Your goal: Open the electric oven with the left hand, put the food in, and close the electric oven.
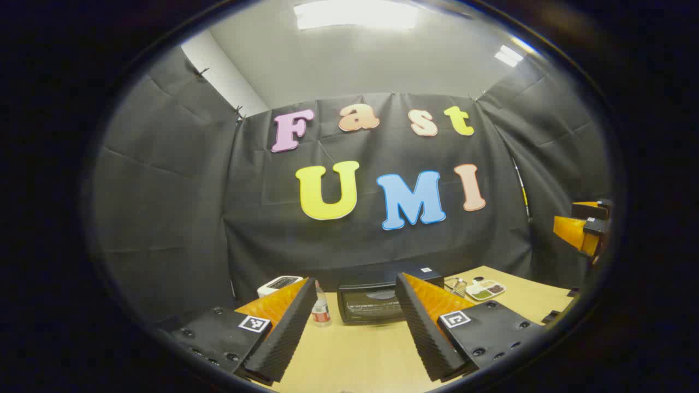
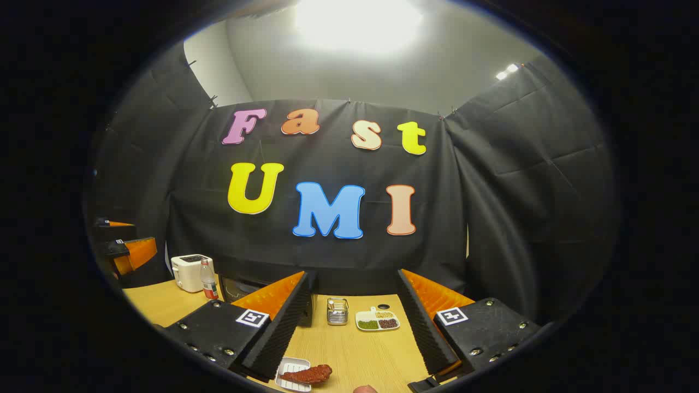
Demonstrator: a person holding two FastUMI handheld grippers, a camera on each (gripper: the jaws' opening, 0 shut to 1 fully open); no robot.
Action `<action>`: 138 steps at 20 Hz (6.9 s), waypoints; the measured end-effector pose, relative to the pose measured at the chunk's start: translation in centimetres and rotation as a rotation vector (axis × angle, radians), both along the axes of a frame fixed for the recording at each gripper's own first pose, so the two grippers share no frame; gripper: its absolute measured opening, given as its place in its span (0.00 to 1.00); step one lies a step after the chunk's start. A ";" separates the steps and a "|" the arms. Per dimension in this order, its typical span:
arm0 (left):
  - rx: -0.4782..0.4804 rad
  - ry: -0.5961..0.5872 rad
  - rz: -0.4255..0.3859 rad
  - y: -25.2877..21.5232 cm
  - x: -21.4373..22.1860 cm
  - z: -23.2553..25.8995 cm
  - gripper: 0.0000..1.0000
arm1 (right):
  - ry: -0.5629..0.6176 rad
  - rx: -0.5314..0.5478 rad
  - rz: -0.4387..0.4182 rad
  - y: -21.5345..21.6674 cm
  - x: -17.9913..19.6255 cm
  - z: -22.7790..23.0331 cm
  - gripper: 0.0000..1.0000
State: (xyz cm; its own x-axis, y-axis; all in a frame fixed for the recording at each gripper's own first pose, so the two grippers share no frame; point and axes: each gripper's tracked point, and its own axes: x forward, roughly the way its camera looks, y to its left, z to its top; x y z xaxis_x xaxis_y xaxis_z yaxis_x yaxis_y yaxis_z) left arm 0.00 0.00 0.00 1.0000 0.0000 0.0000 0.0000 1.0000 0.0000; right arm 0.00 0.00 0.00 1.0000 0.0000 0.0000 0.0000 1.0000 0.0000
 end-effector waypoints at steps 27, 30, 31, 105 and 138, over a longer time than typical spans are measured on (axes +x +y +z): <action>0.036 -0.037 0.063 -6.0 1.4 1.4 1.00 | 0.000 0.020 0.139 -2.3 2.4 -1.5 0.96; 0.014 -0.037 0.052 -6.4 3.3 1.4 0.97 | -0.021 0.019 0.135 -2.8 2.5 -1.0 0.96; 0.015 -0.040 0.043 -6.5 4.2 1.6 1.00 | -0.020 0.016 0.131 -2.8 2.7 -1.1 0.96; -0.023 0.480 -0.084 -9.4 16.4 -32.0 0.98 | 0.191 -0.110 0.128 1.3 4.2 -6.0 0.96; -0.056 0.111 0.076 -0.7 6.4 -8.3 1.00 | 1.116 0.760 0.290 8.7 -0.1 -30.6 0.57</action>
State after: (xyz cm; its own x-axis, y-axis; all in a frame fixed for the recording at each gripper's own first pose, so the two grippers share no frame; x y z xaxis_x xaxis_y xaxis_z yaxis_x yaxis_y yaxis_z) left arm 6.44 -0.75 -8.25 0.9909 0.0731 -0.1127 -0.0793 0.9955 -0.0517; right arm -0.14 8.67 -30.60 0.4344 0.5674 -0.6995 0.1545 0.7182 0.6785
